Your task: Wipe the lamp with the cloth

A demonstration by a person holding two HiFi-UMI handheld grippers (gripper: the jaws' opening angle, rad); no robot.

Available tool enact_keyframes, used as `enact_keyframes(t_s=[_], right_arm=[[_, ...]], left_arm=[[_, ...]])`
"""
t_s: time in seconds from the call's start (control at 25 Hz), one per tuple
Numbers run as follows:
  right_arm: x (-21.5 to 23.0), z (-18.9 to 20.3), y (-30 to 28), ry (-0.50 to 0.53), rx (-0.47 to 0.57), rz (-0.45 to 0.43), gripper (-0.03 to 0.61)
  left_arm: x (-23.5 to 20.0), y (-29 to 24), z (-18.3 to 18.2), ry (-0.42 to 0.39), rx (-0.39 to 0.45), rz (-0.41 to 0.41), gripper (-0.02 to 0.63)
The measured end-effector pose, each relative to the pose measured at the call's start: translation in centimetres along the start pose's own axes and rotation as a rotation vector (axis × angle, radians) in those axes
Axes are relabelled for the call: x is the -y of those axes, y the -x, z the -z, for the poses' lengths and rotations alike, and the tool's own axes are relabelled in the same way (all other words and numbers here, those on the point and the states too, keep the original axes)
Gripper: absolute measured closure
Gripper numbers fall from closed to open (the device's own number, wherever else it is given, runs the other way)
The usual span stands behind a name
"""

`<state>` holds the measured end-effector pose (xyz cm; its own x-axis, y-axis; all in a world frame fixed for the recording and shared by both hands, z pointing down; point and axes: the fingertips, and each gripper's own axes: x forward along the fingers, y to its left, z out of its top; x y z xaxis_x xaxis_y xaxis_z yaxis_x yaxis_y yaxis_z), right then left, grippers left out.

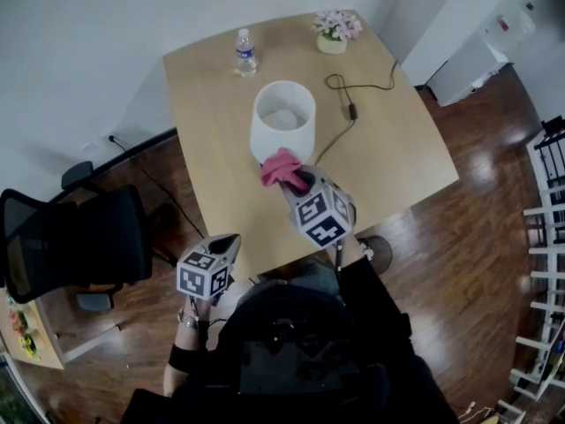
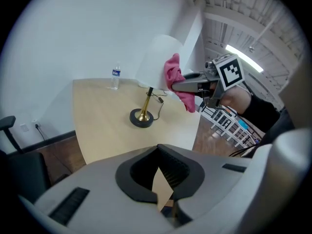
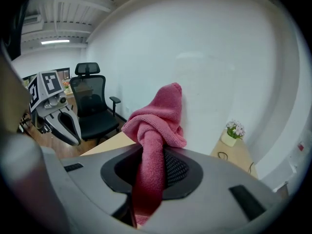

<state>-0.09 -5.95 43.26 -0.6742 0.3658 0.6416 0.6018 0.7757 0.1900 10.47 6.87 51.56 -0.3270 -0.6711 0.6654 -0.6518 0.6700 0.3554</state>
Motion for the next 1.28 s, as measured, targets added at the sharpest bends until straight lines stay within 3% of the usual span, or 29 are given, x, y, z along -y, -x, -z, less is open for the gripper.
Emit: enact_keyframes(t_s=[0.24,0.4,0.56,0.68,0.84,1.08,1.28], right_arm=[[-2.3,2.5,-2.4,-0.021,-0.060,-0.094,0.474],[-4.0,3.8,-3.2,-0.031,-0.085,-0.158,0.474],[-5.3,2.0,-1.8,-0.051,-0.026,-0.165,0.474],[-4.7,-3.0,2.2,-0.069,0.095,-0.059,0.474],[-0.8,-9.0,4.9,-0.001,0.155,0.188,0.474],[1.6,-10.7,3.2,-0.019,0.028,0.435,0.474],[1.4,-9.3,1.2,-0.099,-0.090,0.523,0.474]], left_arm=[[-0.6,1.3,0.4,0.059,0.007,-0.072,0.618],[-0.1,2.4,0.8,0.033,-0.030,-0.112,0.618],[-1.3,2.6,1.6,0.040,-0.043,-0.102,0.618],[-2.5,3.1,1.9,0.036,-0.031,-0.062,0.618],[-5.2,3.3,1.2,-0.024,-0.036,0.039,0.618],[-9.7,6.3,-1.3,-0.204,-0.041,0.163,0.618],[-12.2,7.0,-1.9,-0.332,-0.108,0.260,0.618]])
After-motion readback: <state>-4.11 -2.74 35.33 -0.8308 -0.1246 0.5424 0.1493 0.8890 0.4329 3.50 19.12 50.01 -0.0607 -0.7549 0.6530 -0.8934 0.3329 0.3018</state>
